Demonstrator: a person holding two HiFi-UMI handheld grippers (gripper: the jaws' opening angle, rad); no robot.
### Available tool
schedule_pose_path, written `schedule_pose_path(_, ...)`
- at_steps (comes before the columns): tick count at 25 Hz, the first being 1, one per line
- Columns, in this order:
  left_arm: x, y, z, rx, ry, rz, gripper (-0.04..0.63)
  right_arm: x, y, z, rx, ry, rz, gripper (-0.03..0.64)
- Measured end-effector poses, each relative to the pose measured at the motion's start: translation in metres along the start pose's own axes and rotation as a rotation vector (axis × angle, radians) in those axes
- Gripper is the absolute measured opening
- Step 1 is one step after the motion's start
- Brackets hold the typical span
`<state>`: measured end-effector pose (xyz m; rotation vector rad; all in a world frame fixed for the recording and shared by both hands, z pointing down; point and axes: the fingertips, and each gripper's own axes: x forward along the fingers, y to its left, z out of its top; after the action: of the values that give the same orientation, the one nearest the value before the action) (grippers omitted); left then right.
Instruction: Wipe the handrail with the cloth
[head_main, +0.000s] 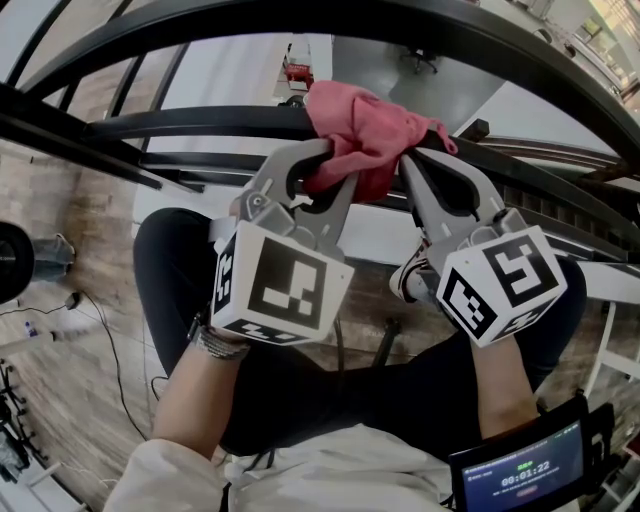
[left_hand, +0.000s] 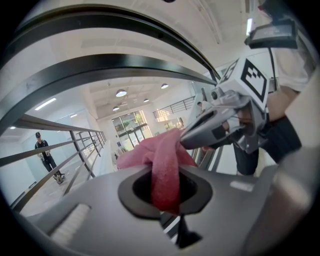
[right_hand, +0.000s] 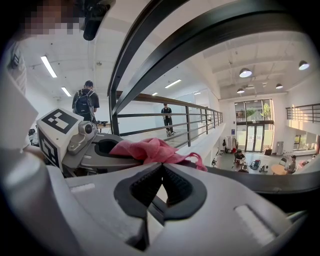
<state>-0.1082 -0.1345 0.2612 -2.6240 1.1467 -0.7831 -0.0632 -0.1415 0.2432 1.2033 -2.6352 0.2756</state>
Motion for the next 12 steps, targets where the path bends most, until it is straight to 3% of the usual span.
schedule_pose_path(12,0.008,-0.013,0.010,0.028,-0.006,-0.036,0.029,-0.008,-0.008,0.000,0.000,-0.015,-0.010,0.002)
